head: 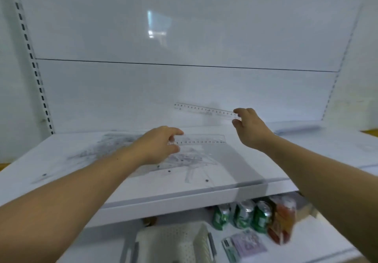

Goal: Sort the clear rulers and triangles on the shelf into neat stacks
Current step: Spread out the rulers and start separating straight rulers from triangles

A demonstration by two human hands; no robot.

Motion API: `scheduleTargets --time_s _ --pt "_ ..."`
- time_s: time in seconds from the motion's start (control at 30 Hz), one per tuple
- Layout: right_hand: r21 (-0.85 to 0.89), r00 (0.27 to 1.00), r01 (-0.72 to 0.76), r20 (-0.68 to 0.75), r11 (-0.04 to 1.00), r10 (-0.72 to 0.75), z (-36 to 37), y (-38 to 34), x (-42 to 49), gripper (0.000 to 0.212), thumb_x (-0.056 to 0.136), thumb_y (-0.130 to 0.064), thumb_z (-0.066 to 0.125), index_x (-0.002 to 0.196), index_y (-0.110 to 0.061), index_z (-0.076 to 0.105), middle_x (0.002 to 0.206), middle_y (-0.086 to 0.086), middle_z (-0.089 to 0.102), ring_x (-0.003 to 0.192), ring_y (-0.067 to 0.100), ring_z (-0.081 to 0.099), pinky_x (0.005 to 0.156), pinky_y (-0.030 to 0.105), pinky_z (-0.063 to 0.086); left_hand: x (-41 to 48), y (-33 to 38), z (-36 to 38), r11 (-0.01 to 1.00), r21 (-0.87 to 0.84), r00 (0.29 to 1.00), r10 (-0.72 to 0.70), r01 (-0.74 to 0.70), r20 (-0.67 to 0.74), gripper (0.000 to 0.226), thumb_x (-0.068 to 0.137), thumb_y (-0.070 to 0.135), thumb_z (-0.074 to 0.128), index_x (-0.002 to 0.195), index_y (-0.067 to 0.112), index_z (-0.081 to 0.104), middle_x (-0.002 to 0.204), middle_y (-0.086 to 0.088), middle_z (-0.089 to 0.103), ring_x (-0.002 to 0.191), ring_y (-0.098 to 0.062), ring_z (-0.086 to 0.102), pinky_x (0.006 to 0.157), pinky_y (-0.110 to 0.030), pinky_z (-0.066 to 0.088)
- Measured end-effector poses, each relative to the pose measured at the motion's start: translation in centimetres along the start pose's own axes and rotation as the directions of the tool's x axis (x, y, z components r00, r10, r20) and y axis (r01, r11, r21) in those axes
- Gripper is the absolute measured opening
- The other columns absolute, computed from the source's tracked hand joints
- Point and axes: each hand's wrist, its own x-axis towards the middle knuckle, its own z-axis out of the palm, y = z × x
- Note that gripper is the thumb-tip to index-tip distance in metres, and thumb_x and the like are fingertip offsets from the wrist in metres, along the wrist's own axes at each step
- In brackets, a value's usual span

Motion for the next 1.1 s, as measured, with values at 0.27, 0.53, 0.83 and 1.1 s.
scheduleTargets --time_s 0.27,0.53,0.83,1.1 --pt "-0.077 0.979 -0.203 -0.038 0.976 0.201 -11.6 17.2 -6.5 0.044 0.101 -0.026 0.036 0.143 -0.012 0.033 0.145 0.011 0.033 0.124 0.028 0.045 0.102 0.035 0.035 5.7 17.0 9.4 0.991 -0.092 0.992 0.103 -0.096 0.072 0.048 0.088 0.029 0.063 0.133 0.021 0.049 0.124 0.002 0.057 0.108 -0.015 0.054 0.091 -0.025 0.04" --pt "-0.088 0.952 -0.305 -0.059 0.948 0.3 -17.7 28.1 -9.6 0.044 0.101 -0.027 0.037 0.143 -0.013 0.035 0.145 0.011 0.035 0.125 0.028 0.044 0.103 0.035 0.035 10.6 27.2 15.6 0.985 -0.075 0.984 0.16 -0.154 0.08 0.05 0.084 0.034 0.067 0.13 0.023 0.053 0.129 0.0 0.056 0.109 -0.013 0.055 0.09 -0.026 0.041" --pt "-0.083 0.958 -0.274 0.064 0.958 0.28 -15.7 35.0 -2.1 0.043 0.101 -0.027 0.037 0.142 -0.015 0.037 0.144 0.008 0.037 0.128 0.026 0.042 0.105 0.034 0.033 17.7 28.7 18.8 0.991 -0.064 0.985 0.127 -0.12 0.12 0.048 0.084 0.035 0.067 0.13 0.027 0.053 0.127 0.003 0.058 0.109 -0.012 0.056 0.092 -0.025 0.04" --pt "-0.093 0.955 -0.114 0.264 0.989 0.134 -12.0 38.4 6.5 0.042 0.101 -0.027 0.036 0.142 -0.016 0.038 0.146 0.008 0.038 0.132 0.024 0.037 0.106 0.031 0.029 23.5 28.4 20.3 0.997 -0.056 0.989 0.06 -0.053 0.134 0.047 0.083 0.031 0.069 0.128 0.03 0.055 0.118 0.01 0.058 0.101 -0.002 0.052 0.088 -0.017 0.035"
